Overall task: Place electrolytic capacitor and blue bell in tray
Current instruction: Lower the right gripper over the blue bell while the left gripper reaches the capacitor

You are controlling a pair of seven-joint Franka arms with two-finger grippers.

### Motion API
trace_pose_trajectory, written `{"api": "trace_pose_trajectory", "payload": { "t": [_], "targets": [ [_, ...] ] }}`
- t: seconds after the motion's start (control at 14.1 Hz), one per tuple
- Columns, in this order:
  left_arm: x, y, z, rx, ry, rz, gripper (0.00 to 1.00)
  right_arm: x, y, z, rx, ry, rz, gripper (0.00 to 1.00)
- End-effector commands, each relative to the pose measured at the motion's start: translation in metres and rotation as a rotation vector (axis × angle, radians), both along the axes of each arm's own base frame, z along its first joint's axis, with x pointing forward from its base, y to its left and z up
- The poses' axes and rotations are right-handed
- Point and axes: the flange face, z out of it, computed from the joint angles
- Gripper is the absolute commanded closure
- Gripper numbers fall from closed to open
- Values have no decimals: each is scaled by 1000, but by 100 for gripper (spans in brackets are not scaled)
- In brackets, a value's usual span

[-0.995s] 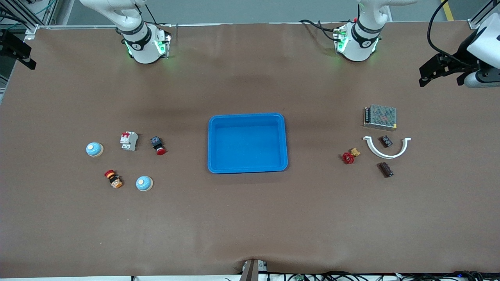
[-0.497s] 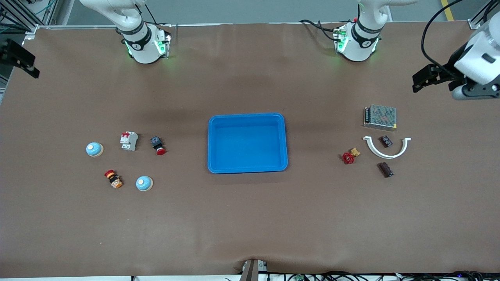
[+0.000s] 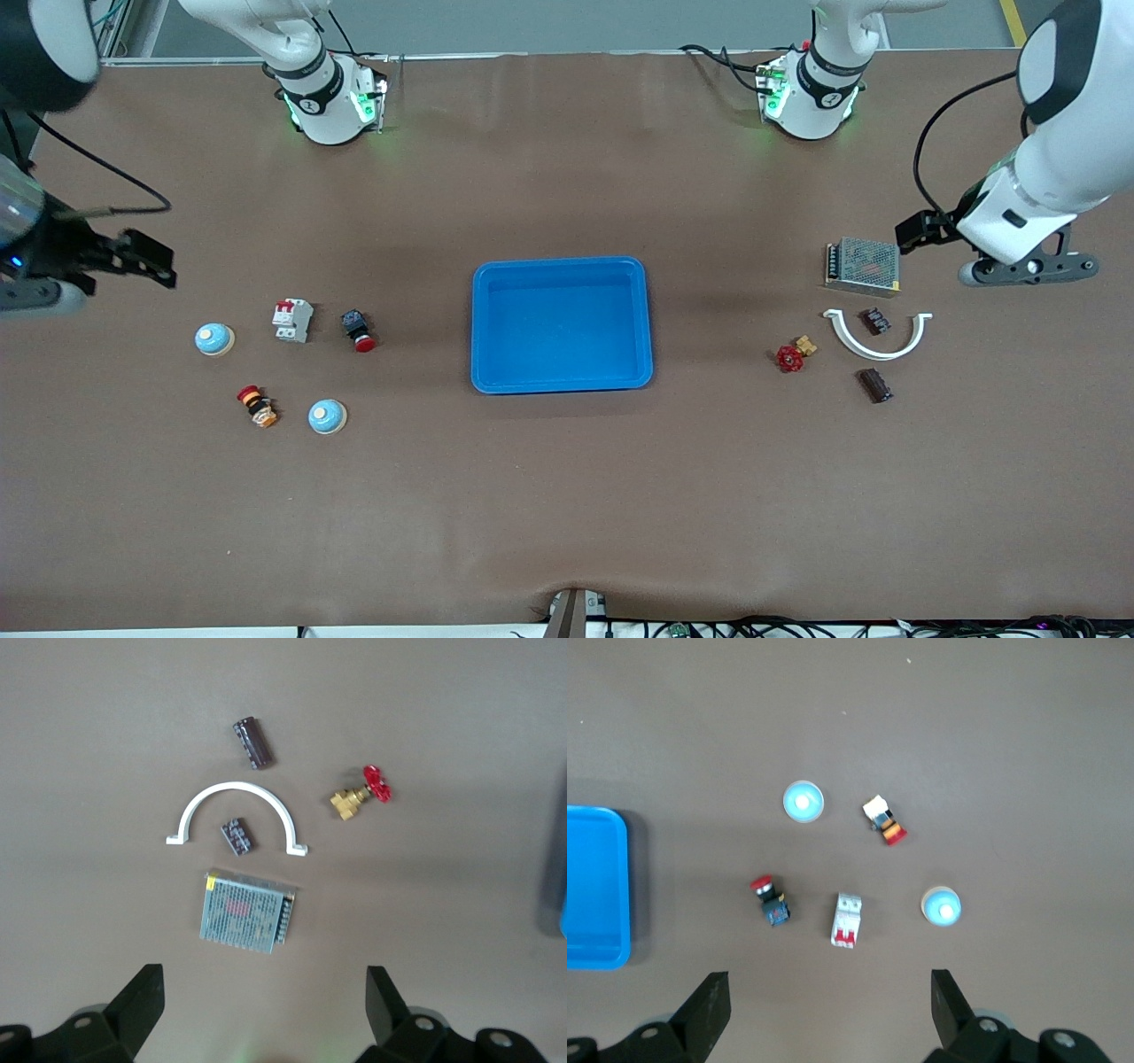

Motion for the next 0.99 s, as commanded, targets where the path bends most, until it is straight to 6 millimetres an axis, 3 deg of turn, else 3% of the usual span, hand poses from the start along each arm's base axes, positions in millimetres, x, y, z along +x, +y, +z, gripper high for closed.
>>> {"api": "trace_pose_trajectory", "payload": {
  "t": [0.0,0.07,0.21,0.43,0.5,0.71,0.92],
  "targets": [
    [-14,25,-34,14,-33,32,0,21,7,-20,40,-25,-8,0],
    [-17,27,-52,12,-37,34,0,27,6,-34,91,-12,-25,0],
    [-24,54,-86,10,-60,107,0,38,14,-67,129,27,-17,0],
    [-34,85,-141,2,-88,173,0,49,55,-125,105,93,33,0],
    [-33,89,-159,-1,-81,196,0,57,57,-146,104,91,37,0],
    [-27,99,-194,-6,-74,279,16,66,66,-204,93,77,62,0],
    [-23,98,-223,-8,-78,361,32,63,52,-245,47,14,182,0]
  ]
}}
